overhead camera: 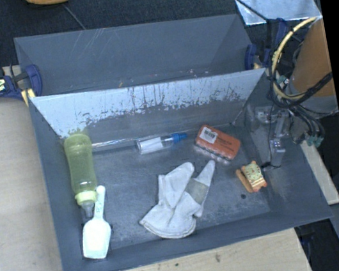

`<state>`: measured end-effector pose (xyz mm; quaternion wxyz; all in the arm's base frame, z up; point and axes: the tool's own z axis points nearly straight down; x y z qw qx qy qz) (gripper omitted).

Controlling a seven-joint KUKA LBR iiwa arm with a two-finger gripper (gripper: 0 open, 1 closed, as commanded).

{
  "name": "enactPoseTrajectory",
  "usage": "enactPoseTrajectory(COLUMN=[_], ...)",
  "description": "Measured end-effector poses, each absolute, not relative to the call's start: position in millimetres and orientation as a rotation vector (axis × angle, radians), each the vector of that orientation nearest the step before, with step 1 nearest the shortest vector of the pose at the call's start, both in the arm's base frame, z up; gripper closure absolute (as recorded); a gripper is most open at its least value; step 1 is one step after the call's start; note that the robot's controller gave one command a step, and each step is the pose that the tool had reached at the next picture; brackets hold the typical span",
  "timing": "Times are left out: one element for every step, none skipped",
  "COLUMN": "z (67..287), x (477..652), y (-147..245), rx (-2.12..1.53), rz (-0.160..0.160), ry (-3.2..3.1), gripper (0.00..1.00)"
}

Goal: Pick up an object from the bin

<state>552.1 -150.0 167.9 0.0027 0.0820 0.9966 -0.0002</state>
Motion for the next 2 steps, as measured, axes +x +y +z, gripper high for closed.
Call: enactPoseTrajectory(z=[156, 144], x=[588.6, 605.6], y=[-143, -138], rx=[-0.084, 0.075], rz=[-0.002, -0.002], ry=[3.136, 3.134], gripper=[0.00, 0.00])
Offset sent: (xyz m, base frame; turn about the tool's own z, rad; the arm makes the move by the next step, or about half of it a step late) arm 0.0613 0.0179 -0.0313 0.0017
